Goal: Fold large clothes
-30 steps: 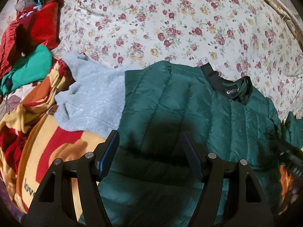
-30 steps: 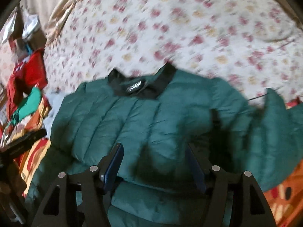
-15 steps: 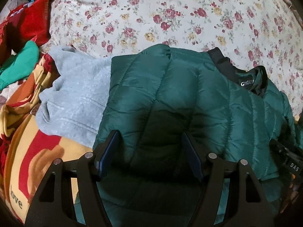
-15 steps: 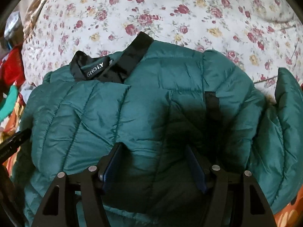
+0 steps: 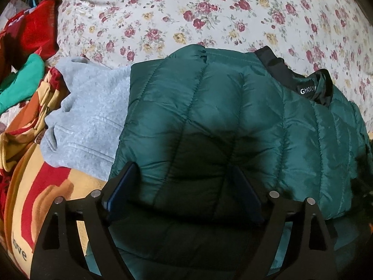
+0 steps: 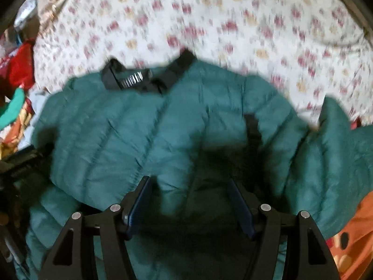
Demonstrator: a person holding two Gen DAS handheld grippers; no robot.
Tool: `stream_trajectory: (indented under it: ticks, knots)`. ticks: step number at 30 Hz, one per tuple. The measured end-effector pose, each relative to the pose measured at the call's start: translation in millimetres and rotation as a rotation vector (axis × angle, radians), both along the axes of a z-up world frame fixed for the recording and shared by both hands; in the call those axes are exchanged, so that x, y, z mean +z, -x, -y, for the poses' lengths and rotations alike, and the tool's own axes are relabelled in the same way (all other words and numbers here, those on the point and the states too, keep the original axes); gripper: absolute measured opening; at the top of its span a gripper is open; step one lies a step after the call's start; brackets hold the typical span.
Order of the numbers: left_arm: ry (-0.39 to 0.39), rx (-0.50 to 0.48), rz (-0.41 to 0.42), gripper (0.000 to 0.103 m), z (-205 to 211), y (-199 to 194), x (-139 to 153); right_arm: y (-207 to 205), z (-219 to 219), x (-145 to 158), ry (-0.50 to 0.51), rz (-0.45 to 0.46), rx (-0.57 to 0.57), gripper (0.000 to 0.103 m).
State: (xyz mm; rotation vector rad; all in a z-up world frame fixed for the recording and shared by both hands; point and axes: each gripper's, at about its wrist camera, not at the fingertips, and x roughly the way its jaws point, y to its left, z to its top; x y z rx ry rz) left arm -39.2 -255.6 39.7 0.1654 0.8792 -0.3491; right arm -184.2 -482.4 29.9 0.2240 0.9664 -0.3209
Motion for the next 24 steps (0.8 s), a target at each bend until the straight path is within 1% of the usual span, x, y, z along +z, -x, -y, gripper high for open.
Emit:
stream_trajectory:
  ticks: [2,4,5,8,10,11,12,13,14,18,20,24]
  knots:
    - [-0.003,-0.001,0.004,0.088,0,1,-1,-1,4,-11,-0.017,-0.012,-0.003,0.065]
    - [-0.009,0.0,-0.004,0.101,1,0,-3,0,3,-12,-0.007,-0.015,-0.002,0.065]
    - [-0.012,0.001,-0.016,0.103,1,-1,-5,-1,3,-11,-0.003,-0.017,-0.002,0.065]
    - [-0.001,0.006,-0.031,0.102,-1,0,-6,4,2,-5,-0.013,-0.007,-0.014,0.066]
    - [-0.01,0.012,-0.04,0.102,-3,2,-5,12,2,5,-0.024,0.012,-0.028,0.068]
    - [-0.016,0.016,-0.043,0.102,-4,5,-2,16,1,10,-0.033,0.027,-0.032,0.069]
    - [-0.017,0.017,-0.044,0.102,-6,7,1,21,1,14,-0.04,0.038,-0.033,0.074]
    - [-0.019,0.019,-0.046,0.102,-7,11,3,27,0,20,-0.043,0.048,-0.032,0.076]
    - [-0.018,0.019,-0.044,0.102,-9,15,7,31,-2,25,-0.04,0.055,-0.029,0.076]
    - [-0.001,-0.012,-0.005,0.102,-12,38,26,41,-9,41,-0.018,0.078,-0.018,0.076]
    - [0.018,-0.036,0.025,0.102,-10,51,39,48,-8,48,-0.024,0.086,-0.026,0.076]
    - [0.059,-0.074,0.052,0.102,-4,73,62,60,-7,57,-0.016,0.099,-0.044,0.076]
